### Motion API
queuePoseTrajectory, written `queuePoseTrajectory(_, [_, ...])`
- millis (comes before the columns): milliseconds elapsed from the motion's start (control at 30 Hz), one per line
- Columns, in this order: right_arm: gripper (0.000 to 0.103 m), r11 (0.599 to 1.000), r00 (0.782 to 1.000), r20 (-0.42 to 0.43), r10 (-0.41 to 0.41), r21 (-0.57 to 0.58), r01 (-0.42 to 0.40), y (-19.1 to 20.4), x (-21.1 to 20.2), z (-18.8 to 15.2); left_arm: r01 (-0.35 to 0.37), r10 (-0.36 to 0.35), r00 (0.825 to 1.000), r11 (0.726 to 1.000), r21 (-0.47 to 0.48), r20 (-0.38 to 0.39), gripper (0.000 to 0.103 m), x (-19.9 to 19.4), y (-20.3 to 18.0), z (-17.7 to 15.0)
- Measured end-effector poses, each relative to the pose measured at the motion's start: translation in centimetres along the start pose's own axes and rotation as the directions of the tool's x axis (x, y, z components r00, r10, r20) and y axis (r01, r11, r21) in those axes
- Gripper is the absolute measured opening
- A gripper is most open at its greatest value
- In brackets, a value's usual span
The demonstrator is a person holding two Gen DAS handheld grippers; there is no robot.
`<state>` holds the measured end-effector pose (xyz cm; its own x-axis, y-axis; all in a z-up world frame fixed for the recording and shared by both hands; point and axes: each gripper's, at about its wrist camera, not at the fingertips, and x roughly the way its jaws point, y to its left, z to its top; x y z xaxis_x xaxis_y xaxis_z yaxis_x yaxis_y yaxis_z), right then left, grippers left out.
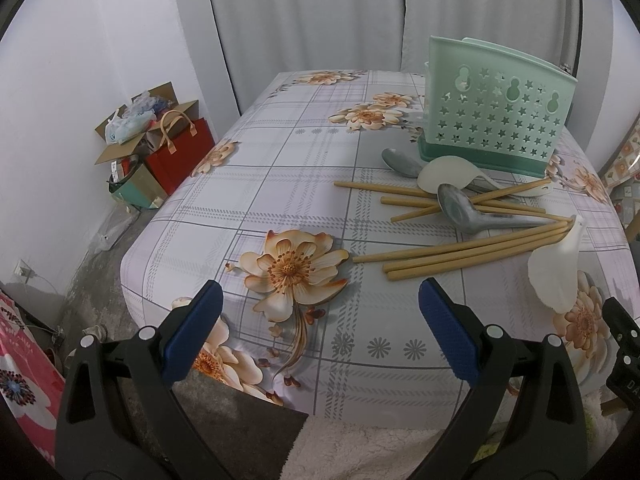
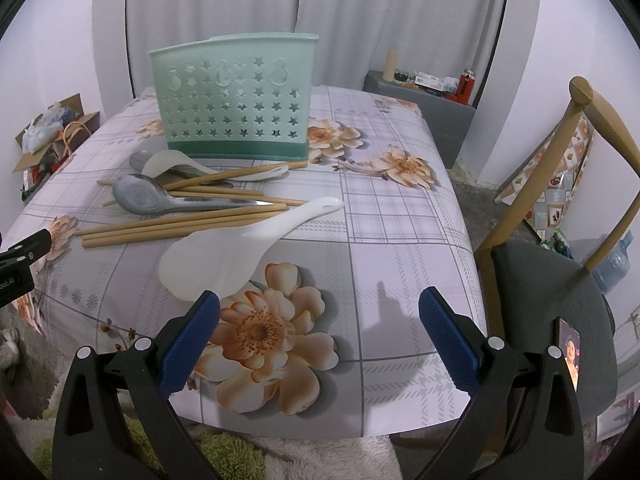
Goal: Organize utensils
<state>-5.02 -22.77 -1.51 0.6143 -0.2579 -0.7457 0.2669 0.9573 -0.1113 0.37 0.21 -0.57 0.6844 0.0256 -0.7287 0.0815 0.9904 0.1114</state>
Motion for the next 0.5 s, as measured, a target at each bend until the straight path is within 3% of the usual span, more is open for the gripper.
queuePoseTrajectory(300, [0.097,1.0,0.999,0.049,-0.001,-0.016,0.002,0.2,-0.9,0.1,0.028,-0.028,1.0,1.0,0.0,0.002,0.094,0.0,-0.1,-0.1])
queuePoseTrajectory(400, [0.097,1.0,0.995,0.095,-0.02,-0.016,0.022,-0.1,-1.3,0.3,0.077,-0.077,0.997,0.997,0.016,0.003,0.094,0.1,-0.4,-0.2])
queuePoseTrajectory(500, [0.097,0.998,0.989,0.138,-0.045,-0.026,0.049,-0.3,-1.4,0.4,0.175,-0.175,0.985,0.984,0.029,0.007,0.095,0.0,-0.8,-0.1])
